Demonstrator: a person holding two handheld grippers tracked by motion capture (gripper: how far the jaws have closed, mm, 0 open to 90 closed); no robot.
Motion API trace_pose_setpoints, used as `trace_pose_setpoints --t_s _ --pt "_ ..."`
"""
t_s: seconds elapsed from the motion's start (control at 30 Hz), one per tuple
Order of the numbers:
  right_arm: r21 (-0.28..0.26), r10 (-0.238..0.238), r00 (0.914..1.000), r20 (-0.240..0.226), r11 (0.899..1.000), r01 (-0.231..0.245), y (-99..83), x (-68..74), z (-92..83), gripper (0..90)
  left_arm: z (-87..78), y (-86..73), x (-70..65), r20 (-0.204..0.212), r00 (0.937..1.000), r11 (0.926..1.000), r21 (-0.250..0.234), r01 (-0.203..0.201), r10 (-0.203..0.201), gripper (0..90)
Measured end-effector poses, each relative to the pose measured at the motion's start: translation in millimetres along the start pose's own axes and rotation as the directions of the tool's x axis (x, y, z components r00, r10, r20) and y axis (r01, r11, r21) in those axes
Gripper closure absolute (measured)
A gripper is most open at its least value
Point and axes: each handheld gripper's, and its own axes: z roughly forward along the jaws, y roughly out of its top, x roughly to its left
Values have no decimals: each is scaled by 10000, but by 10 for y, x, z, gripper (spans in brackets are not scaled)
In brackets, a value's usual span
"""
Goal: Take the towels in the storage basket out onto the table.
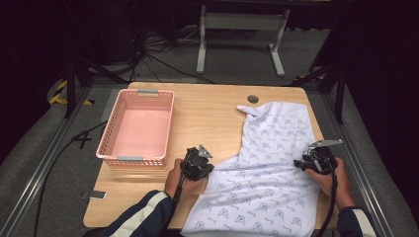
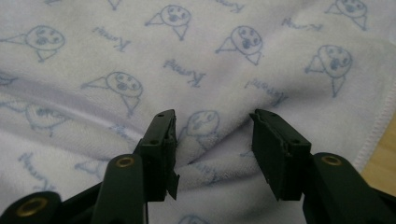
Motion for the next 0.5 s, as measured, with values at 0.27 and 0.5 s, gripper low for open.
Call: trace_pose_setpoints --t_s 0.27,0.5 --pt "-1273 -435 9983 398 9907 483 30 10 -138 526 73 261 -30 439 9988 9961 -870 -176 215 589" --pt "-1675 662 9901 1236 9849 -449 234 -320 -22 572 410 606 -22 -196 9971 9960 -485 -748 739 571"
